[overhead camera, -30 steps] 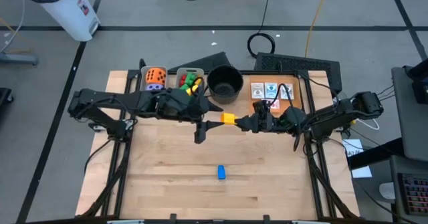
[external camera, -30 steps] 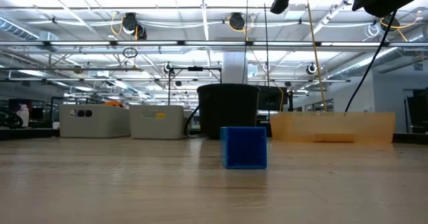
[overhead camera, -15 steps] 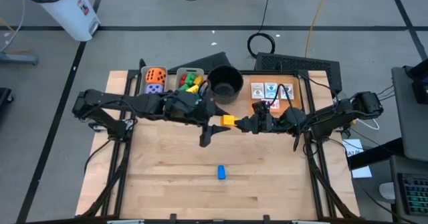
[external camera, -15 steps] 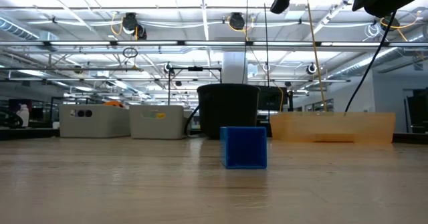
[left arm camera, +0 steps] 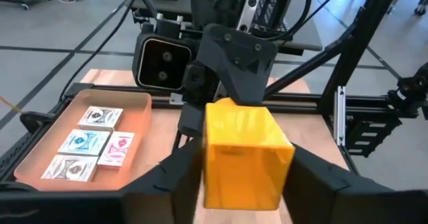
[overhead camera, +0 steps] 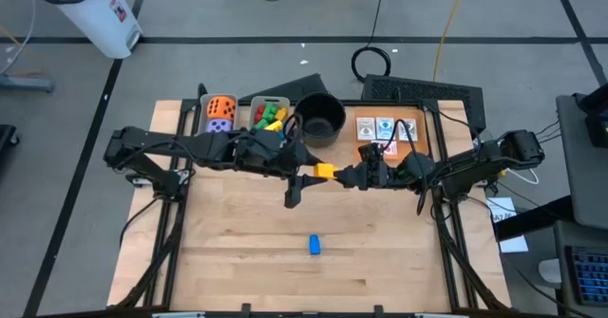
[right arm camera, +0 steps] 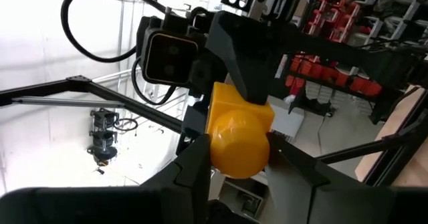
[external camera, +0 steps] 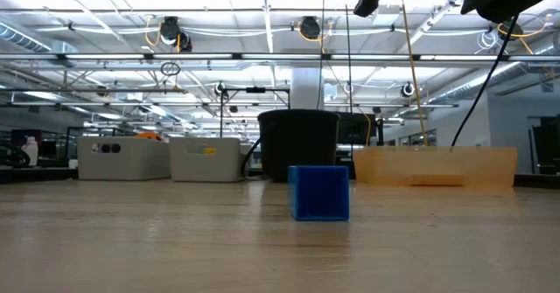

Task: Pick & Place Toys
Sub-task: Put the yellow game piece into the right gray bin

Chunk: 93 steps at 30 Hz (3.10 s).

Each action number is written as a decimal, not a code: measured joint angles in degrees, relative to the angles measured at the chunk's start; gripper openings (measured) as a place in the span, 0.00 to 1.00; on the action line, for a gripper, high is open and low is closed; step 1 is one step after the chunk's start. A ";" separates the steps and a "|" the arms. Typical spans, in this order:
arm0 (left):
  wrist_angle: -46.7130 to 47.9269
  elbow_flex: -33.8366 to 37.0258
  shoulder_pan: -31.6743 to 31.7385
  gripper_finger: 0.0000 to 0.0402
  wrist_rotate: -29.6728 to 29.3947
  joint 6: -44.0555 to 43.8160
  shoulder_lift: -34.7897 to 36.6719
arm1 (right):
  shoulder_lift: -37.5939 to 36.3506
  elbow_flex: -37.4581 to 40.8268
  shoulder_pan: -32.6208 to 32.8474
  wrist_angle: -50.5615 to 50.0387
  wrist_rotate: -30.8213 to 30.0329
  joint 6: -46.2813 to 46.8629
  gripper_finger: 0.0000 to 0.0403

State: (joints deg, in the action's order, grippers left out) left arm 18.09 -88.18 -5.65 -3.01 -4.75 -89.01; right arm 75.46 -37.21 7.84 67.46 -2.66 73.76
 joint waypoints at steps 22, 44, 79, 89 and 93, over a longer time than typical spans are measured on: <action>-0.33 -0.09 0.04 0.31 1.44 1.29 0.13 | 0.00 0.07 0.02 2.89 0.00 -1.39 0.47; 14.98 -9.17 3.82 0.32 -1.62 4.48 2.50 | -0.02 0.00 -1.02 4.09 -0.02 -2.48 0.59; 52.63 -8.77 36.81 0.33 9.53 10.47 -17.36 | 0.00 0.00 -2.23 -2.62 10.47 -5.90 0.59; 52.22 -8.79 36.87 0.32 9.66 8.74 -22.53 | 0.00 0.00 -2.23 -3.21 10.88 -5.88 0.59; 52.09 -8.79 36.87 0.34 9.63 8.65 -23.86 | 0.00 0.00 -2.23 -3.57 11.91 -5.88 0.59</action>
State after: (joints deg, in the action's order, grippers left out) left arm 70.17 -96.97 31.22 6.63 3.89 -112.87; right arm 75.46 -37.21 5.61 63.90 9.25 67.88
